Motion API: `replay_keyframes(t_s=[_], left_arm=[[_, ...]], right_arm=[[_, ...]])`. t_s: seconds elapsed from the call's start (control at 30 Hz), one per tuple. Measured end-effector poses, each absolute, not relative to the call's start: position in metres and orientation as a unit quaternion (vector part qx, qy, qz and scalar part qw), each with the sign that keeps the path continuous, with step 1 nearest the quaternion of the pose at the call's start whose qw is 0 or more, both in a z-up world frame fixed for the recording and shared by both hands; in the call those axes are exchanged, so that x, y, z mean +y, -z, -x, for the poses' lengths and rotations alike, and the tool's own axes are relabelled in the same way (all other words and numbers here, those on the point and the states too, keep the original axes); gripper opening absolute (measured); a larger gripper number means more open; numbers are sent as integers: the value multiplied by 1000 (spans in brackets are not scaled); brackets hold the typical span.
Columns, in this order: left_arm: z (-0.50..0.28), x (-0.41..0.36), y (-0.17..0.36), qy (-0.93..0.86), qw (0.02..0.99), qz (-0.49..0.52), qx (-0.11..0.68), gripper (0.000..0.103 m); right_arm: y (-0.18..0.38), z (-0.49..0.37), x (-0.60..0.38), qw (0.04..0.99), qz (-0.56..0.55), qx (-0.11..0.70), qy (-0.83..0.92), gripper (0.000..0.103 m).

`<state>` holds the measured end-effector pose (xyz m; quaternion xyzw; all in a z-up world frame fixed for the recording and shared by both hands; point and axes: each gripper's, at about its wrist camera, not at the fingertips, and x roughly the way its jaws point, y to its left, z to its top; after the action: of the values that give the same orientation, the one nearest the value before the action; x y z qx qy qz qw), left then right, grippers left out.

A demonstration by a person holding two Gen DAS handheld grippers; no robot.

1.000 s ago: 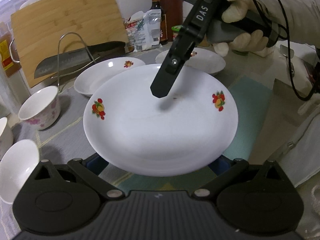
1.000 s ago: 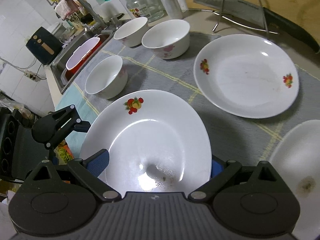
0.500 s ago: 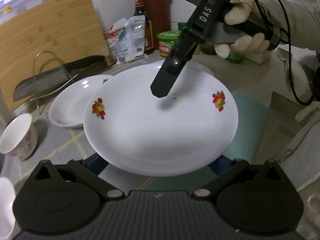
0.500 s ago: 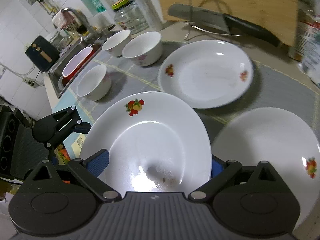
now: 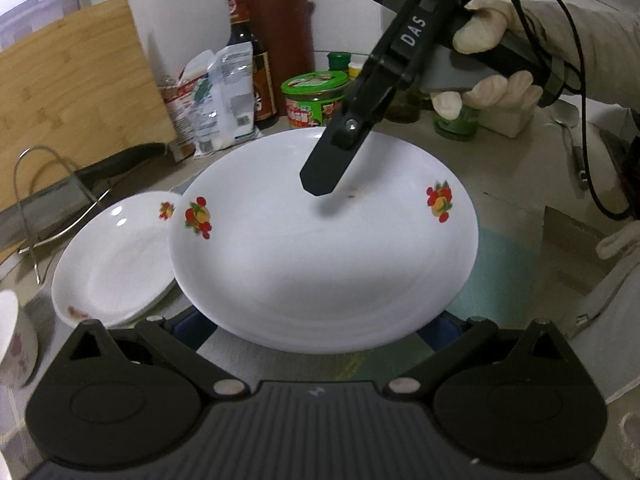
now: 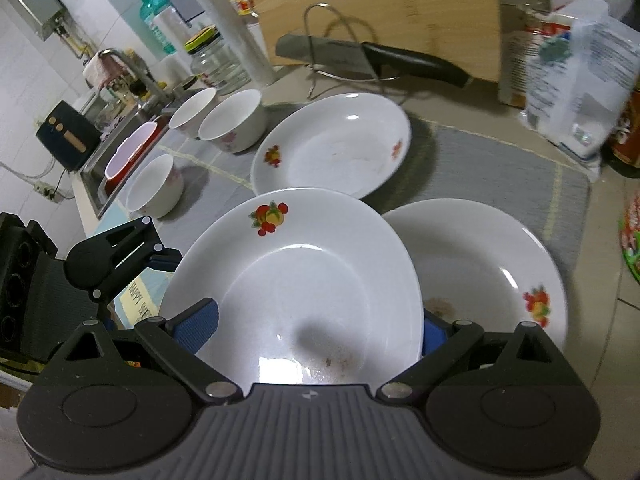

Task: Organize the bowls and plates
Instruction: 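Lower the fruit-decal plate onto the stained plate with both grippers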

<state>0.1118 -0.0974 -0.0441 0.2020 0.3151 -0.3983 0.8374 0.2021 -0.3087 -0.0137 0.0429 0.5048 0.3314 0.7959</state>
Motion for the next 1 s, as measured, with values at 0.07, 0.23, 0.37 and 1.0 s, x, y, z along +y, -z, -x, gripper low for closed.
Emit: replay_keyframes(t_s=[0.07,0.23,0.37,1.0], left_arm=[[-115,-104,45,401,836,-205,315,103],[-122,-119,46,407,831,-212,316,103],[-128,-131,49,410,827,-213,321,103],[-150,-144,61,399,818,-212,355,103]], right_arm=[[13,-204,-315,798,-46,504,-328,101],[15,-208,-331,802,-55,501,-320,101],[21,-213,-341,804,-60,502,-314,101],[50,-235,-359,793,-78,521,-304,101]])
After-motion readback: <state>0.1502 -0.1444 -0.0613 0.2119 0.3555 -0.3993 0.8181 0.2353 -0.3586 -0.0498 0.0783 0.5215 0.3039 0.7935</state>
